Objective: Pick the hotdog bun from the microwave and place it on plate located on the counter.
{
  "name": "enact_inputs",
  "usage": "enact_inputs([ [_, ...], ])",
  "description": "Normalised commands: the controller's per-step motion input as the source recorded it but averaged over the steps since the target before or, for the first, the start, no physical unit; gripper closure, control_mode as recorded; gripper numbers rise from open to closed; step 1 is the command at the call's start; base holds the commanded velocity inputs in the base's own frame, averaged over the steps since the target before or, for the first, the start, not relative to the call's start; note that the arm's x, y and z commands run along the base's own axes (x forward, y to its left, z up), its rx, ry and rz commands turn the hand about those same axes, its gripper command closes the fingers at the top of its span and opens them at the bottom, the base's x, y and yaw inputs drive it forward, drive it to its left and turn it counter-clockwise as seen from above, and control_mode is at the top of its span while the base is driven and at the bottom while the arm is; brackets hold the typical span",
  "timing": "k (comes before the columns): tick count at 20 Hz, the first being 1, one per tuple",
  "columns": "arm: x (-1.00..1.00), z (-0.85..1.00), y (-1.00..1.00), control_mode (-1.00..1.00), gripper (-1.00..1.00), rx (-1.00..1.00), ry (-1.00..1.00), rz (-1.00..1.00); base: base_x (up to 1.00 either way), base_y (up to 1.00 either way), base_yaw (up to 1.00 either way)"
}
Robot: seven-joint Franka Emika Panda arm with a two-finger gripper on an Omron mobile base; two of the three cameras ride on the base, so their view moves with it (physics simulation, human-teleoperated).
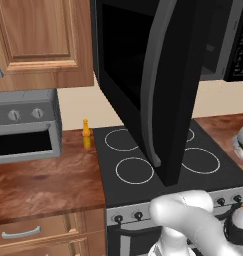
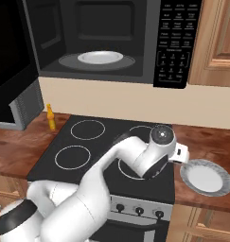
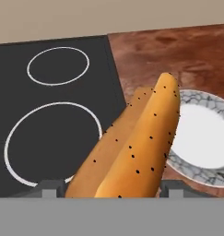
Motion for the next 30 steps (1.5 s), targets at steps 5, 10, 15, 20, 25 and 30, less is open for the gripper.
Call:
enact_inputs([
  [5, 0.51, -0.54, -0.82, -1.00, 1.00, 0.04, 0.04, -0.12, 0.00, 0.00, 0.00],
  [10, 0.47, -0.53, -0.77, -1.00, 1.00, 0.03, 0.04, -0.14, 0.00, 0.00, 0.00],
  [15, 0.45, -0.44, -0.71, -1.00, 1.00, 0.03, 0.04, -0.16, 0.00, 0.00, 0.00],
  [20, 0.43, -0.28, -0.62, -1.00, 1.00, 0.03, 0.06, -0.13, 0.00, 0.00, 0.00],
  [25, 0.23, -0.29, -0.56, -1.00, 1.00, 0.01, 0.02, -0.01, 0.00, 0.00, 0.00],
  [30, -0.01, -0.20, -0.24, -1.00, 1.00, 0.00, 0.00, 0.00, 0.00, 0.00, 0.00],
])
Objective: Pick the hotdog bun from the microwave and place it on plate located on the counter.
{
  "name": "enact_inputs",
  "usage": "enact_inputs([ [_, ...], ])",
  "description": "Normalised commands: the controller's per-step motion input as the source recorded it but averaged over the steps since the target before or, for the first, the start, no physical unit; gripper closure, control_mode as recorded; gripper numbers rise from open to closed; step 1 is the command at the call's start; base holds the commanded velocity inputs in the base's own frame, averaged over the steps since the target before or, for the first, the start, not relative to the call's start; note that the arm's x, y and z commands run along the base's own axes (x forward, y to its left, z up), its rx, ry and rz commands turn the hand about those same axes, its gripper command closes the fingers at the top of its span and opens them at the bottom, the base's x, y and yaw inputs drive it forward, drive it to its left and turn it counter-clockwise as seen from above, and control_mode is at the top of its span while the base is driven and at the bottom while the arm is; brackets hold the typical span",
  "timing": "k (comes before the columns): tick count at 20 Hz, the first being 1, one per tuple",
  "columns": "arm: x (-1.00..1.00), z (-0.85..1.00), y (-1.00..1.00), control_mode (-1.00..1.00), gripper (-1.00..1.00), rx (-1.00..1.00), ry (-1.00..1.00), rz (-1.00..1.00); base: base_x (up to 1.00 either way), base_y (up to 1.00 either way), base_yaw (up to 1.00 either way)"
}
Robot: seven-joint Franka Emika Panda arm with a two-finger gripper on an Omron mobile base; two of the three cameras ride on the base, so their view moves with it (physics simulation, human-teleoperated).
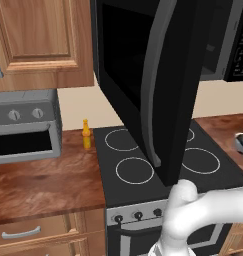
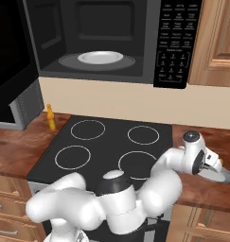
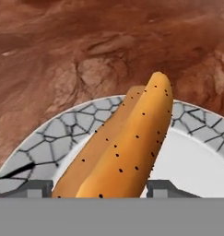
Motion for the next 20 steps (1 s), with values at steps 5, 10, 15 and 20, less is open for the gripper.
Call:
enact_inputs([
  [5, -0.21, -0.07, -0.12, -1.00, 1.00, 0.00, 0.00, 0.00, 0.00, 0.00, 0.00],
  [10, -0.54, 0.00, 0.00, -1.00, 1.00, 0.00, 0.00, -0.02, 0.00, 0.00, 0.00],
  [15, -0.50, -0.03, 0.05, -1.00, 1.00, 0.00, -0.02, -0.01, 0.00, 0.00, 0.00],
  [20, 0.00, -0.07, 0.04, -1.00, 1.00, 0.00, -0.03, 0.00, 0.00, 0.00, 0.00],
])
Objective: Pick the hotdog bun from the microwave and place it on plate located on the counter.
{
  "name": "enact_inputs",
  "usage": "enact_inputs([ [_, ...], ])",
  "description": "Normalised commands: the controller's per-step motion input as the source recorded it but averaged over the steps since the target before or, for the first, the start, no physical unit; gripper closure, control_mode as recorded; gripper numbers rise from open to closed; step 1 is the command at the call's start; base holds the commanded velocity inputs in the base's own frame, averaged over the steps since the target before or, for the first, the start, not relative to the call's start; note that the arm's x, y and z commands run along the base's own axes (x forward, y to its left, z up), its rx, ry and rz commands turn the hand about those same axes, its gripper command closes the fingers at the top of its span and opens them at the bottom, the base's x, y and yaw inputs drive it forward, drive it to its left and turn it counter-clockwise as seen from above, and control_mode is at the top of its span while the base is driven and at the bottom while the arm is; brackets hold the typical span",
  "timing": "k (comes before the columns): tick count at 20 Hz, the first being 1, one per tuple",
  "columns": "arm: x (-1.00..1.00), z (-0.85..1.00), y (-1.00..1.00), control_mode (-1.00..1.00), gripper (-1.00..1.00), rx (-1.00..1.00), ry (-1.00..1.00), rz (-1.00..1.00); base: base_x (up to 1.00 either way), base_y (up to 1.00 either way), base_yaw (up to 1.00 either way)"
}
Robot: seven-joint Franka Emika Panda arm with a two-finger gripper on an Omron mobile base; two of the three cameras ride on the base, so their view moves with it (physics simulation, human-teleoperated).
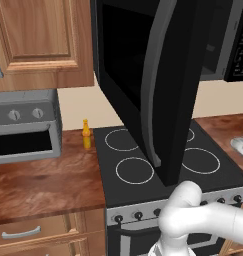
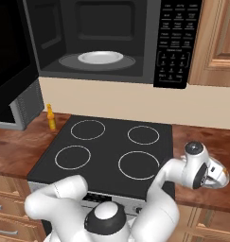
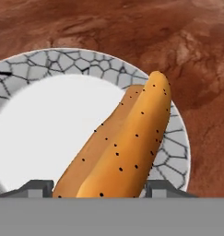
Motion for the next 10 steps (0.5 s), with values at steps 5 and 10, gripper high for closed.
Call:
enact_inputs([
  [5, 0.11, 0.00, 0.11, -1.00, 1.00, 0.00, -0.07, 0.00, 0.00, 0.00, 0.00],
  [10, 0.02, 0.00, 0.09, -1.00, 1.00, 0.00, -0.03, 0.00, 0.00, 0.00, 0.00],
])
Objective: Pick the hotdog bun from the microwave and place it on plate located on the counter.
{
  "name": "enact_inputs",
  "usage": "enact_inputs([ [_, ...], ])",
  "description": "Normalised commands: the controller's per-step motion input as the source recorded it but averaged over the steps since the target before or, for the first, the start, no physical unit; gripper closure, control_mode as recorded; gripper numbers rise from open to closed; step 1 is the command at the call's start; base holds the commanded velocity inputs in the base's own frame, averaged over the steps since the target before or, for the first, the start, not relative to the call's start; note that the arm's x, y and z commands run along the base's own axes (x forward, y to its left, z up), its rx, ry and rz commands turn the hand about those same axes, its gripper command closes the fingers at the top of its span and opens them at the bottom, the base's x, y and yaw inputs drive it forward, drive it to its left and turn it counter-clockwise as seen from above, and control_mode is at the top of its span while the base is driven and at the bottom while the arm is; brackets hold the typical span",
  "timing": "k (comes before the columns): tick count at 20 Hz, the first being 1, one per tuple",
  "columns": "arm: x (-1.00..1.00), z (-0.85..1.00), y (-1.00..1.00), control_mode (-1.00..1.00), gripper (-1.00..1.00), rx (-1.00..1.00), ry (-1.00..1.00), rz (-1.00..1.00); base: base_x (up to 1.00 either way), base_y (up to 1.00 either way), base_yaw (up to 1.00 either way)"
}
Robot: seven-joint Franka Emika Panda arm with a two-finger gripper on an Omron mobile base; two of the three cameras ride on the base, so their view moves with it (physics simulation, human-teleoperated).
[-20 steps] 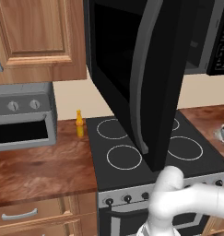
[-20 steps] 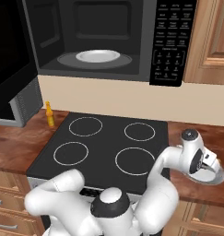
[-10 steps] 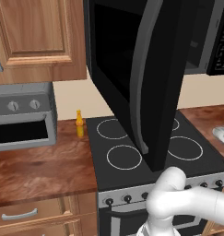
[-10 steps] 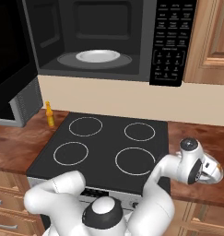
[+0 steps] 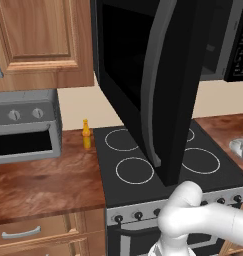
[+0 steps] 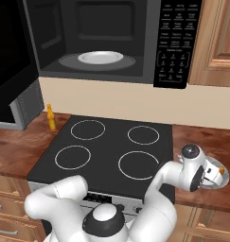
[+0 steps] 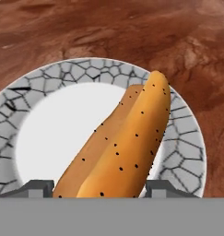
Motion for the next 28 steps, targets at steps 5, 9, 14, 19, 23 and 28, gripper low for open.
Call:
enact_inputs([
  [5, 0.00, 0.00, 0.01, -1.00, 1.00, 0.00, 0.00, 0.00, 0.00, 0.00, 0.00],
  [9, 0.00, 0.00, 0.00, -1.00, -1.00, 0.00, 0.00, 0.00, 0.00, 0.00, 0.00],
  [14, 0.00, 0.00, 0.00, -1.00, -1.00, 0.00, 0.00, 0.00, 0.00, 0.00, 0.00],
  [19, 0.00, 0.00, 0.00, -1.00, -1.00, 0.00, 0.00, 0.00, 0.00, 0.00, 0.00],
  [23, 0.00, 0.00, 0.00, -1.00, -1.00, 0.00, 0.00, 0.00, 0.00, 0.00, 0.00],
  [28, 0.00, 0.13, 0.02, -1.00, -1.00, 0.00, 0.00, 0.00, 0.00, 0.00, 0.00],
])
